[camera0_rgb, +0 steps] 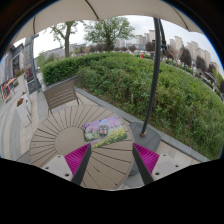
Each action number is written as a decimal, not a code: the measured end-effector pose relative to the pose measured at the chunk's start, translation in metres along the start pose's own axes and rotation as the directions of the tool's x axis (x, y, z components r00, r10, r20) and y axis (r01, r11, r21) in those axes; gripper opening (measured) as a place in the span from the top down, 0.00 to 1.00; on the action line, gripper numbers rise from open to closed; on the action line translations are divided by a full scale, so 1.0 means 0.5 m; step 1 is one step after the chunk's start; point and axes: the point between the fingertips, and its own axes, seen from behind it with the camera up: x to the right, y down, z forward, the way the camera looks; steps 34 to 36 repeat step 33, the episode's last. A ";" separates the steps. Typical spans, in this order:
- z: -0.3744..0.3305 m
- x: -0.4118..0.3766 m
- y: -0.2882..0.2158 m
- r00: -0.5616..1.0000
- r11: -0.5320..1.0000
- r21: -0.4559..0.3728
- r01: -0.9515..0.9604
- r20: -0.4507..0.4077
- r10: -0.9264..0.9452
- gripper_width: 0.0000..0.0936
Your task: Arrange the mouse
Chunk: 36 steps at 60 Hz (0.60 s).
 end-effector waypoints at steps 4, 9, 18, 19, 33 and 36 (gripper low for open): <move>0.001 -0.005 -0.001 1.000 1.000 0.000 -0.001 0.006 0.001 0.09; -0.002 -0.011 0.013 1.000 1.000 -0.014 0.010 0.017 -0.010 0.09; -0.003 -0.023 0.018 0.999 1.000 -0.011 0.021 0.025 -0.021 0.09; -0.003 -0.024 0.018 0.999 1.000 -0.012 0.024 0.030 -0.024 0.09; -0.004 -0.064 0.031 0.997 1.000 -0.014 0.020 0.074 -0.019 0.09; -0.004 -0.064 0.031 0.997 1.000 -0.014 0.020 0.074 -0.019 0.09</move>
